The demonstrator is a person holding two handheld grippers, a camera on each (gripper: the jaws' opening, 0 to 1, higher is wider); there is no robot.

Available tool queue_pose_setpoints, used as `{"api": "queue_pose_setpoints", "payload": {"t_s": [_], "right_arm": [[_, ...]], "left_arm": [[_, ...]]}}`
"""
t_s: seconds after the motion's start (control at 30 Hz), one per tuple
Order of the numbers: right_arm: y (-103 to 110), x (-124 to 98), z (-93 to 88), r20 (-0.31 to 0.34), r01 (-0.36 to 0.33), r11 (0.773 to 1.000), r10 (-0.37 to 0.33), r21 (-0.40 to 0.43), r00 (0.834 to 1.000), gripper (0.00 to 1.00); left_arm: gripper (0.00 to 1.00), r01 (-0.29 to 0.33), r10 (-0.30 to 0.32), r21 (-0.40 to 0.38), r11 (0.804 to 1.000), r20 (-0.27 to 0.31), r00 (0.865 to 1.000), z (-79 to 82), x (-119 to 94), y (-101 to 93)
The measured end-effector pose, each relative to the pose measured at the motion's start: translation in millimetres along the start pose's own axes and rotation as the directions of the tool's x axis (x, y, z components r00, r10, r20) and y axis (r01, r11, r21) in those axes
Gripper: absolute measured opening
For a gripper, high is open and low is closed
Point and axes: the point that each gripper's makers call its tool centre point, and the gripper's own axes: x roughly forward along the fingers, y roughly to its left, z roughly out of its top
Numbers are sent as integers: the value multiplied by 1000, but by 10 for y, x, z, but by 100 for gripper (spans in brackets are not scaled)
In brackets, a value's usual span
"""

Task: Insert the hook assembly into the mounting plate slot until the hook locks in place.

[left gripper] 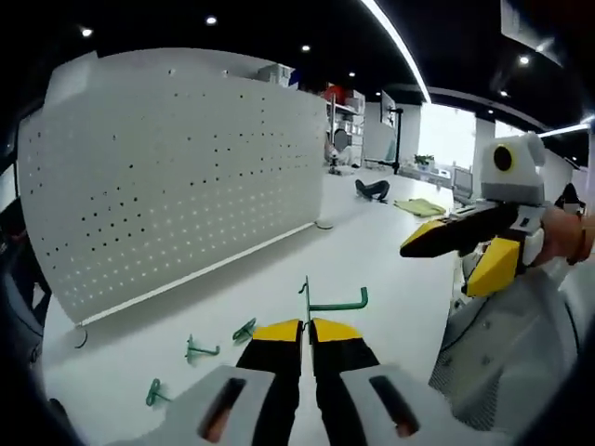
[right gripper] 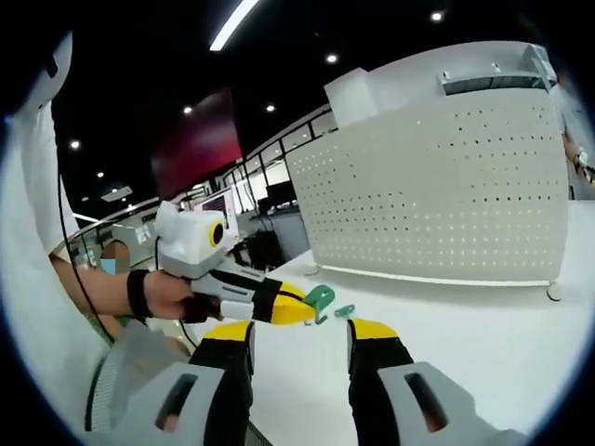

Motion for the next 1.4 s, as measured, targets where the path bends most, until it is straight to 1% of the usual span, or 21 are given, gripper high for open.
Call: {"api": "queue_pose_setpoints", "payload": {"t_s": [0.17,0.23,0.3,0.37,0.43,0.47,0.57,0.7,0.8,0.83,0.93,1.13,1.27,1.3,1.37,1.4], "right_arm": [[6,35,22,11,5,1000,-5,28,1000,36],[8,41,48,29,8,1000,-9,28,1000,35],[14,49,60,44,1,999,-3,47,999,32],[-1,56,45,42,2,997,-5,71,999,31],[-11,62,40,39,6,996,-9,86,999,30],[-15,63,44,40,8,996,-11,89,999,29],[5,57,97,64,-5,994,-2,111,998,24],[15,66,103,62,-15,991,7,133,998,14],[16,72,127,72,-15,988,4,154,997,12],[12,73,138,77,-14,987,1,162,997,11],[1,75,159,87,-14,984,-2,178,996,8],[-10,84,170,86,-11,979,-7,204,996,4],[-21,86,190,91,-2,973,-20,229,996,3],[-23,89,198,96,-7,967,-18,253,995,3],[-29,90,206,99,-8,961,-20,275,995,3],[-44,91,209,101,5,957,-36,290,994,2]], "left_arm": [[3,20,-20,1,1000,38,999,97,-44,-90],[3,24,-24,0,1000,44,999,116,-61,-115],[3,30,-30,-2,1000,60,998,147,-78,-144],[3,34,-33,-7,999,65,997,158,-80,-162],[3,54,-52,-24,998,79,995,183,-83,-218],[3,63,-60,-29,998,93,994,206,-89,-249],[3,73,-69,-35,997,96,993,222,-91,-310],[3,92,-85,-49,995,128,988,284,-93,-365],[3,99,-90,-51,994,144,985,318,-102,-389],[3,106,-93,-74,992,161,983,340,-108,-397],[3,107,-95,-67,992,170,981,355,-118,-408],[3,113,-99,-65,992,191,977,395,-122,-443],[3,110,-93,-70,992,205,974,412,-122,-438],[3,107,-91,-68,992,208,974,416,-124,-435],[3,100,-84,-64,993,216,973,425,-129,-431],[4,99,-82,-65,993,219,972,428,-131,-433]]}}
